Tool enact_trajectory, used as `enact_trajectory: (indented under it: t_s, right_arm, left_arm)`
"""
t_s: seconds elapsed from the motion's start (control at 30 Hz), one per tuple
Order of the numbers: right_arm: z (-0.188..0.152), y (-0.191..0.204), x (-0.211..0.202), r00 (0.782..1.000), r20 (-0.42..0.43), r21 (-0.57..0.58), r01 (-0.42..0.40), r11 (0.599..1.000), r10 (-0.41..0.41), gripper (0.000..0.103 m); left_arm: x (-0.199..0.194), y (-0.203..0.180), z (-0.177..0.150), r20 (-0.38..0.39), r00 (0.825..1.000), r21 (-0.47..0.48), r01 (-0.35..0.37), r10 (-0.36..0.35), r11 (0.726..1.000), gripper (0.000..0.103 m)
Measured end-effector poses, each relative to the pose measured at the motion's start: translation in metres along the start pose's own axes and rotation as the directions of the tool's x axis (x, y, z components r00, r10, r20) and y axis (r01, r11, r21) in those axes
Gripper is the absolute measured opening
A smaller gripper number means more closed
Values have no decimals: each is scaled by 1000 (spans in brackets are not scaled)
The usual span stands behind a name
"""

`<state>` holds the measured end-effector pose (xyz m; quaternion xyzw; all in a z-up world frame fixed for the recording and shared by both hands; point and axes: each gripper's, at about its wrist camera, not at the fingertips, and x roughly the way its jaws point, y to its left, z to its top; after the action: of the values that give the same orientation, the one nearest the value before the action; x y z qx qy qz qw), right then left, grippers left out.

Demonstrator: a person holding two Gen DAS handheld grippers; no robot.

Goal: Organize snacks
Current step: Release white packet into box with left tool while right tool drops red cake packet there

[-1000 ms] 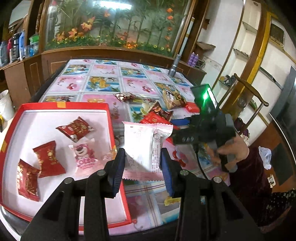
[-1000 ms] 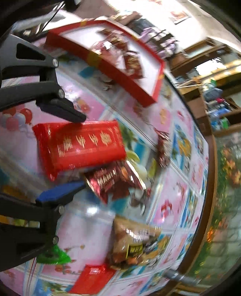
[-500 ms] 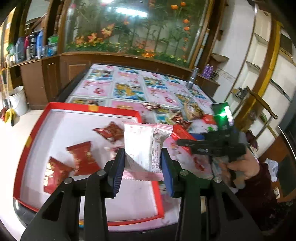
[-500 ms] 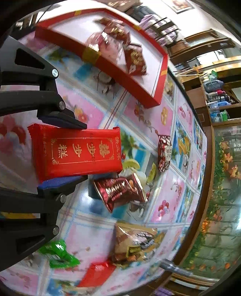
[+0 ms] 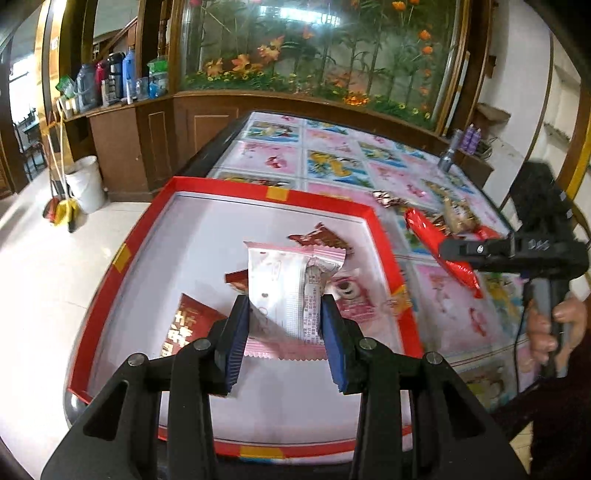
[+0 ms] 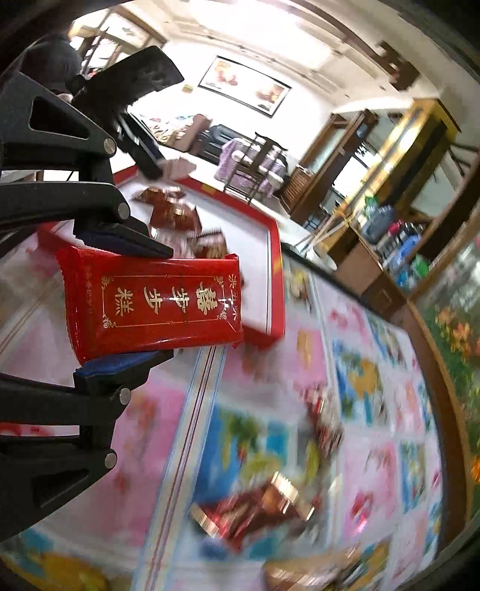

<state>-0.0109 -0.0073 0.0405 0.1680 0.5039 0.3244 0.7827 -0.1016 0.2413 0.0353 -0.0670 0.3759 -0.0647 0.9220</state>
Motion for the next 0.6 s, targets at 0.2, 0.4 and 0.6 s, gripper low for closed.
enact_trajectory:
  t_s: [0.2, 0.4, 0.6]
  right_arm:
    - [9, 53, 47, 999, -37, -72, -12, 997, 10, 46]
    - [12, 87, 78, 998, -34, -94, -63, 994, 60, 52]
    - [16, 80, 46, 997, 55, -140, -44, 989, 52, 58]
  left_arm:
    - [7, 14, 1, -17, 999, -28, -43, 42, 999, 36]
    - [8, 29, 4, -14, 978, -57, -211, 210, 976, 49]
    - [5, 39, 2, -3, 967, -103, -252, 253, 962, 67]
